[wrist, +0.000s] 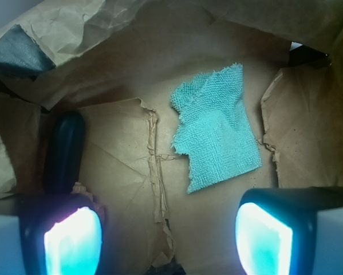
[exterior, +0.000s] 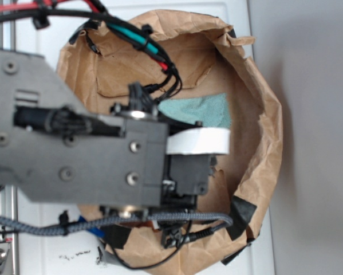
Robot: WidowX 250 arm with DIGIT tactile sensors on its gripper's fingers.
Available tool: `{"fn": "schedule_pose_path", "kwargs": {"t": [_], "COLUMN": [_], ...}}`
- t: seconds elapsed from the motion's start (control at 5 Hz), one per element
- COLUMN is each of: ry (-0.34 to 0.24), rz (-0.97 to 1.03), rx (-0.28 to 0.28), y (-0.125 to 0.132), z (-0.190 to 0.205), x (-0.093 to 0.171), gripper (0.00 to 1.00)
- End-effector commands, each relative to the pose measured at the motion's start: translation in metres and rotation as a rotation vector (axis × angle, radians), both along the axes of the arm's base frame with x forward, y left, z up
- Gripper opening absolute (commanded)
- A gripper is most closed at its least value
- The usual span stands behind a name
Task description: Grab the blue cloth.
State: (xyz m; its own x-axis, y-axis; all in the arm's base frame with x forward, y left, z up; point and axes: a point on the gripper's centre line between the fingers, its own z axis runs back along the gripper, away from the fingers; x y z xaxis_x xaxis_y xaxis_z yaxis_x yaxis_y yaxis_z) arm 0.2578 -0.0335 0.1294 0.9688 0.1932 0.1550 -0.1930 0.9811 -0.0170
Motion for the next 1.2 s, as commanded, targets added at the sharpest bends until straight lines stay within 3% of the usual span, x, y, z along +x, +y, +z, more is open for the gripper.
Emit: {"fn": "schedule_pose_path", "kwargs": {"t": [0.0,0.2,0.4,0.8,1.0], "ry": [-0.011,0.002,0.006,-0.051,-0.063], "rz": [0.022,0.069,0.058,0.072,0.071], "rx": [-0.049,-0.037,-0.028,0.074,0.082], "y": [0.04,0.05,0.056,0.077,0.076], "z": [-0.04,-0.062,-0.068,-0.105,-0.126], "x": [0.051,0.066,0.066,0.064,0.066], "gripper": [1.0,1.0,1.0,1.0,1.0]}}
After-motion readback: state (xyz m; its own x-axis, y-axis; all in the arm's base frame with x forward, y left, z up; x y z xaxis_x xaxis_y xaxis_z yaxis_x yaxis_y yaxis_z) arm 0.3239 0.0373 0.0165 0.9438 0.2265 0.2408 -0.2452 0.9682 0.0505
